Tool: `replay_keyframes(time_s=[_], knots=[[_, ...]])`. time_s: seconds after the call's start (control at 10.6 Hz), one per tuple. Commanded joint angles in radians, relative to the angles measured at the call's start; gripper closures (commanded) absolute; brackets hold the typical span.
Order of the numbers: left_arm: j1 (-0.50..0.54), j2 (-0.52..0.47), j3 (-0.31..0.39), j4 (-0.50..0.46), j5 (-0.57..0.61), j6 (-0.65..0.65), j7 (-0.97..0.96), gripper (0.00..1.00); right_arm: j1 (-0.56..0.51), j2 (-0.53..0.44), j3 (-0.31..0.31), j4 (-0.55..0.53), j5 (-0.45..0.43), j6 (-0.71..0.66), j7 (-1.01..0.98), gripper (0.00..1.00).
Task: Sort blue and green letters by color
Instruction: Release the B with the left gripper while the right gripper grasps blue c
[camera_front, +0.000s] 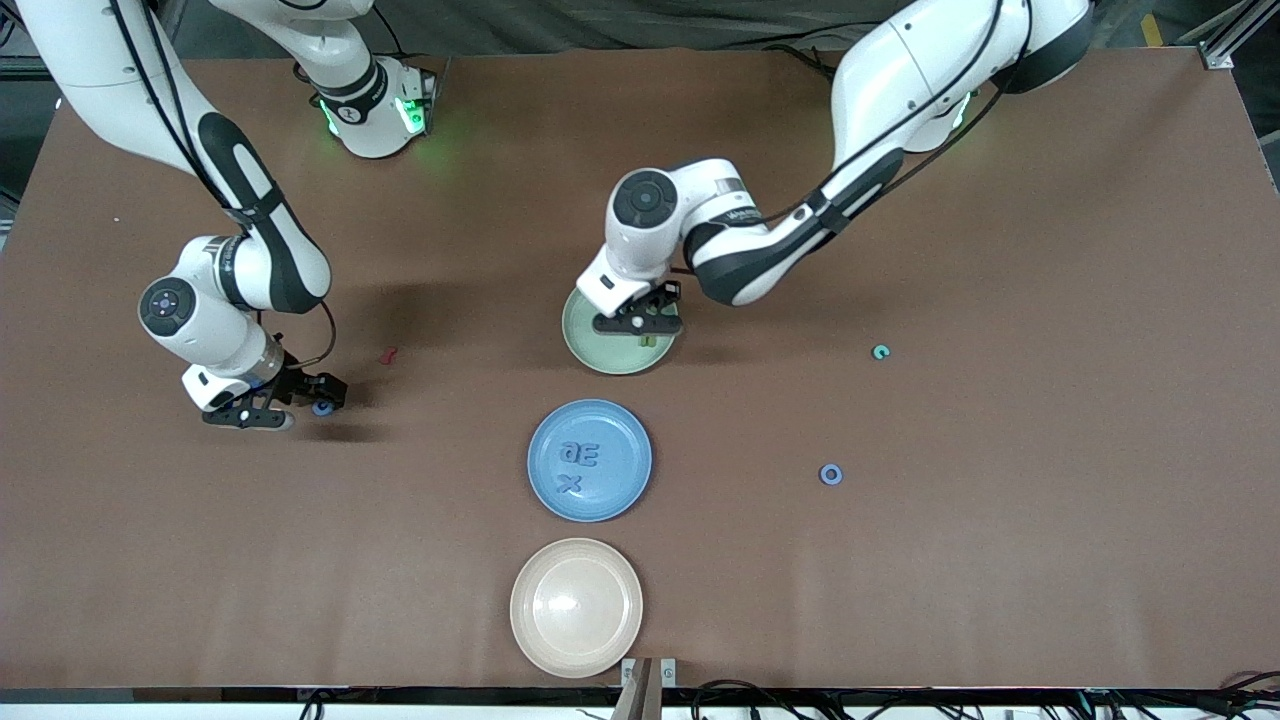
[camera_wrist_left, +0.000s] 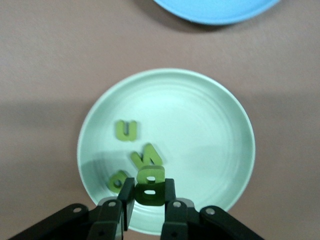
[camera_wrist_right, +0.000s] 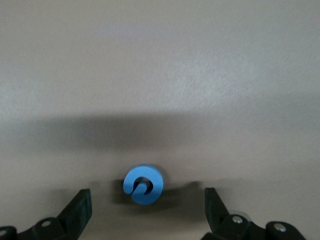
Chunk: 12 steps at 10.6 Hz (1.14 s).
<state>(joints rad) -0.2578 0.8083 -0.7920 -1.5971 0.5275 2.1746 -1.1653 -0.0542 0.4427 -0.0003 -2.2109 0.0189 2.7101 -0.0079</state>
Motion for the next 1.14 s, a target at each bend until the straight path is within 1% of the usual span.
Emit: replay_keyframes(time_s=[0.0, 0.09, 0.19, 0.47, 0.57, 0.66, 0.76, 0.85, 1.04], knots=[[-0.020, -0.011, 0.017, 0.006, 0.034, -0.012, -0.030, 0.00, -0.010, -0.012, 0.016, -0.044, -0.016, 0.033, 0.022, 0.04], [-0.020, -0.014, 0.019, 0.026, 0.034, -0.012, -0.030, 0.00, -0.009, -0.006, 0.016, -0.041, -0.016, 0.034, 0.022, 0.17], [-0.015, -0.024, 0.017, 0.070, 0.037, -0.012, -0.030, 0.00, -0.007, 0.002, 0.016, -0.039, -0.016, 0.043, 0.022, 0.17], [0.055, -0.064, 0.013, 0.138, 0.042, -0.012, -0.002, 0.00, -0.003, 0.033, 0.014, -0.023, -0.005, 0.074, 0.025, 0.20], [0.089, -0.124, 0.019, 0.138, 0.042, -0.012, 0.002, 0.00, -0.003, 0.037, 0.013, -0.016, -0.004, 0.074, 0.025, 0.22], [0.125, -0.167, 0.019, 0.132, 0.042, -0.013, 0.022, 0.00, -0.003, 0.047, 0.013, -0.010, -0.004, 0.074, 0.025, 0.28], [0.164, -0.208, 0.017, 0.120, 0.039, -0.024, 0.062, 0.00, -0.001, 0.051, 0.011, -0.004, -0.002, 0.074, 0.025, 0.36], [0.172, -0.240, 0.017, 0.123, 0.035, -0.073, 0.078, 0.00, 0.001, 0.051, 0.011, -0.001, 0.000, 0.074, 0.028, 0.42], [0.231, -0.311, 0.017, 0.125, 0.028, -0.155, 0.157, 0.00, 0.005, 0.057, 0.011, 0.011, 0.000, 0.074, 0.077, 0.46]])
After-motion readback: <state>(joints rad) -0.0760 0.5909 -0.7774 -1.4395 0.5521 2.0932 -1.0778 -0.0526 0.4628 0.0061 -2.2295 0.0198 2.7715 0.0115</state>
